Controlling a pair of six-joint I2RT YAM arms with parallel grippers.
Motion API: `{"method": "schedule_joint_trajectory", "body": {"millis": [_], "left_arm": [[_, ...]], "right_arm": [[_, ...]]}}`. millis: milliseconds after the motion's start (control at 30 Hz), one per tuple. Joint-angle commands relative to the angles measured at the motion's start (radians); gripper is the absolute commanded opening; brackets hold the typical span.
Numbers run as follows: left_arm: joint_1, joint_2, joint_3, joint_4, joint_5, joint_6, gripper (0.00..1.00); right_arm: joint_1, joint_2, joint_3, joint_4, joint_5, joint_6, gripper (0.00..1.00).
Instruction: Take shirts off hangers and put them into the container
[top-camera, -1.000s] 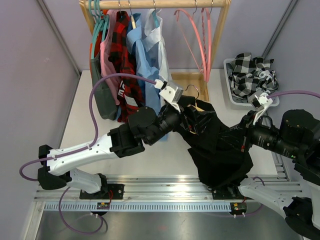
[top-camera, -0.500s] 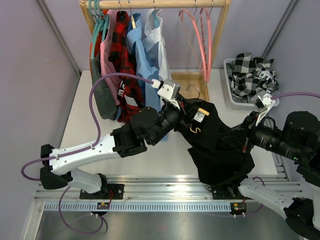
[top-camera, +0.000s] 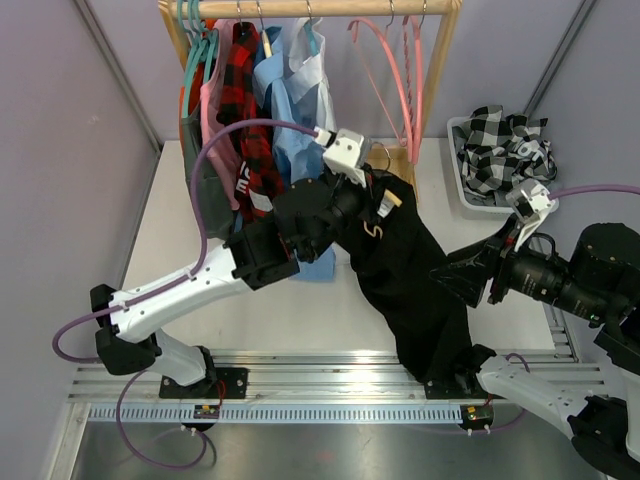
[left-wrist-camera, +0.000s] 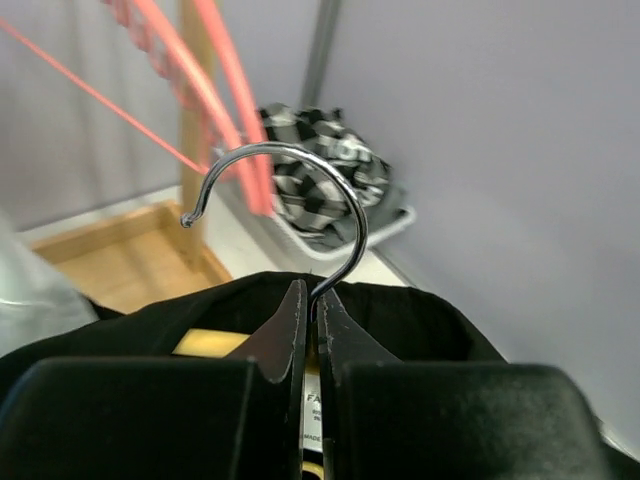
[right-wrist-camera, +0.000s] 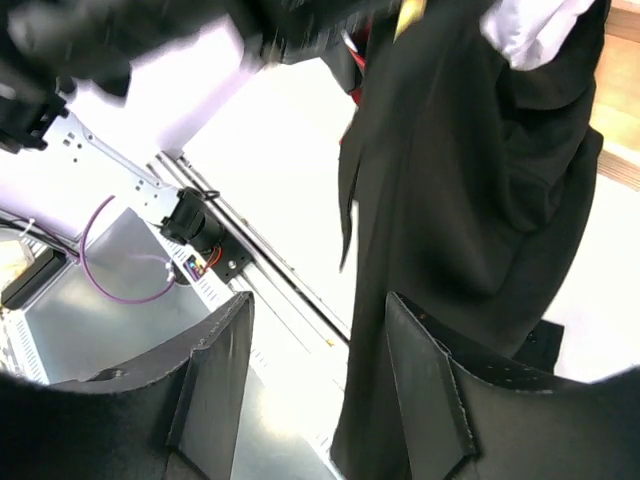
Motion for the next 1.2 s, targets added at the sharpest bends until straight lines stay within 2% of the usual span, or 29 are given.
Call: {"method": "schedule_joint_trajectory", "body": {"millis": [0,300,333,400,500,667,800,1000,1033,1133,1167], "left_arm": [[0.07,-0.006,0.152,-0.007,0.005,0.041,0.0],[0.089,0.045,0.343,-0.075,0.017,0.109,0.0],[0.089,0.048,0.356,-0.079,0.017,0.11,0.0],[0.09,0.052,0.363,-0.081,0.019,0.115,0.0],[0.105,0.06,0.379,-0.081,0.013,0.127,0.0],[0.194,0.106,0.505,-0.11,0.002,0.161,0.0],[0.259,0.138,0.576,-0.102,-0.02,0.184,0.0],[0.317,0.157,0.634,-0.09,-0.056,0.219,0.0],[0.322,0.154,0.633,-0.089,-0.053,0.219,0.0],[0.322,0.14,0.611,-0.093,-0.038,0.21,0.0],[0.322,0.134,0.599,-0.095,-0.023,0.201,0.0]], "right_arm": [[0.008,-0.023,-0.014,0.021,-0.008,-0.022,0.62],[0.008,-0.041,-0.135,0.064,-0.024,-0.013,0.59],[0.006,-0.041,-0.144,0.076,-0.028,-0.012,0.55],[0.008,-0.04,-0.167,0.082,-0.028,-0.006,0.33],[0.008,-0.044,-0.169,0.075,-0.027,-0.005,0.1],[0.008,-0.052,-0.15,0.018,-0.012,-0.01,0.13],[0.008,-0.073,-0.153,-0.014,0.024,-0.004,0.0],[0.008,-0.099,-0.156,-0.053,0.053,-0.01,0.0],[0.008,-0.102,-0.156,-0.059,0.061,-0.01,0.26],[0.006,-0.104,-0.156,-0.053,0.062,-0.015,0.34],[0.008,-0.096,-0.156,-0.05,0.059,-0.015,0.41]]}}
